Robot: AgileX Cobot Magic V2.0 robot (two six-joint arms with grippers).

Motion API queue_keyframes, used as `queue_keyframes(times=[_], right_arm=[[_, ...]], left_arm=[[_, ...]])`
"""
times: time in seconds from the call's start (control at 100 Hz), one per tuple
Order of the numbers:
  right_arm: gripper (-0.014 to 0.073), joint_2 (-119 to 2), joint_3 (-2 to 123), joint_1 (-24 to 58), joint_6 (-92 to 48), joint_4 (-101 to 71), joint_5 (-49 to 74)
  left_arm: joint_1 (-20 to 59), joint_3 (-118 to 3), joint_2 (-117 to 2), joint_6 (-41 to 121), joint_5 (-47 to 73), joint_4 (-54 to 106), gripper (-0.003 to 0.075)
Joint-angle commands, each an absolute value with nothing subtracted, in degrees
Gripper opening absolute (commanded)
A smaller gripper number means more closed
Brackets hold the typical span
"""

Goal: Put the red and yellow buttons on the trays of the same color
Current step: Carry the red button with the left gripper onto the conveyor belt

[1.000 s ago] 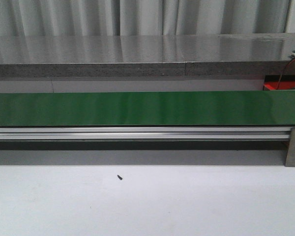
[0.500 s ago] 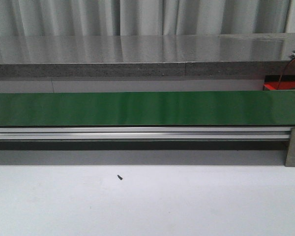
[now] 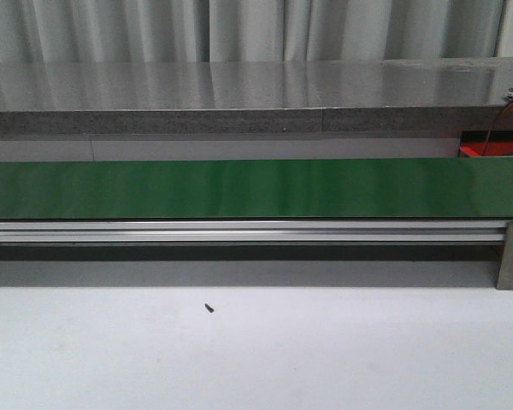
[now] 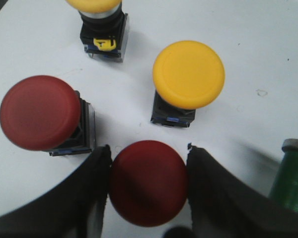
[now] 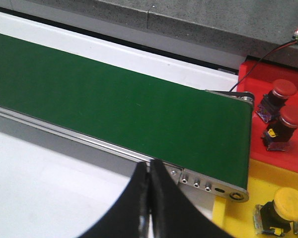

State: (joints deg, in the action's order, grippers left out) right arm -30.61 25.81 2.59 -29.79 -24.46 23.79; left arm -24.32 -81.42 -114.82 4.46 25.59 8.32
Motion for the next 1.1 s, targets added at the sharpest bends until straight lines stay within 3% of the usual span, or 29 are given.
queue_keyframes(times=[0.0,0.55,1.09], right_arm=[[-0.0096,-30.6,27.2,2.6,-30.0,-25.4,20.0],[-0.0096,-30.6,27.2,2.6,-30.0,-25.4,20.0],[-0.0096,-30.6,27.2,2.6,-30.0,-25.4,20.0]], left_arm=[[-24.3,-83.2,-109.2,3.9,23.8,8.9,0.0145],[-23.1,-83.1,-91.8,4.5,37.3,8.9,0.0145],[-10.4,-75.0,-89.6,5.5,36.2,9.4,0.0133]])
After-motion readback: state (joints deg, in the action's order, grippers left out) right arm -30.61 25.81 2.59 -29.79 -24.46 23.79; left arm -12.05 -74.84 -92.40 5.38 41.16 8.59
